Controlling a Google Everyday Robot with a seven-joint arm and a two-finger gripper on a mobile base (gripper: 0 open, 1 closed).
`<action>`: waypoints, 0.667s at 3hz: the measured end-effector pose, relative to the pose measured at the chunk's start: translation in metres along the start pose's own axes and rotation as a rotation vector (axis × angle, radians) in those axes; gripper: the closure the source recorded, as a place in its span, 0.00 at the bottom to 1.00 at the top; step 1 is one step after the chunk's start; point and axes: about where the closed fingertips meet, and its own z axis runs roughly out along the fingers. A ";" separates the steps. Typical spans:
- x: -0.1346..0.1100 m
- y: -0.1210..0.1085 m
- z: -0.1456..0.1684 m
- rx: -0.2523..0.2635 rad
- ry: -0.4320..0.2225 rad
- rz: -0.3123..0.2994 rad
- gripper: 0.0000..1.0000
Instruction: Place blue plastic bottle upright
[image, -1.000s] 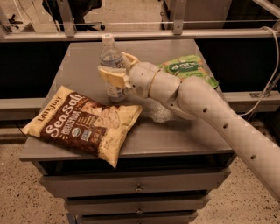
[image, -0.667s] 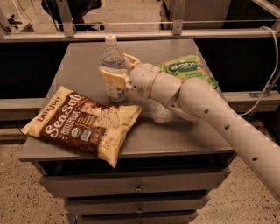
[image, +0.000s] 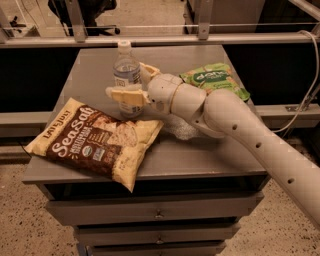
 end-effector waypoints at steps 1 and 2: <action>-0.001 -0.005 -0.018 0.029 0.054 0.001 0.00; -0.015 -0.023 -0.055 0.079 0.160 -0.032 0.00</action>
Offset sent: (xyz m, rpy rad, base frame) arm -0.0213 -0.1182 0.0328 -0.2815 0.0843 -0.1818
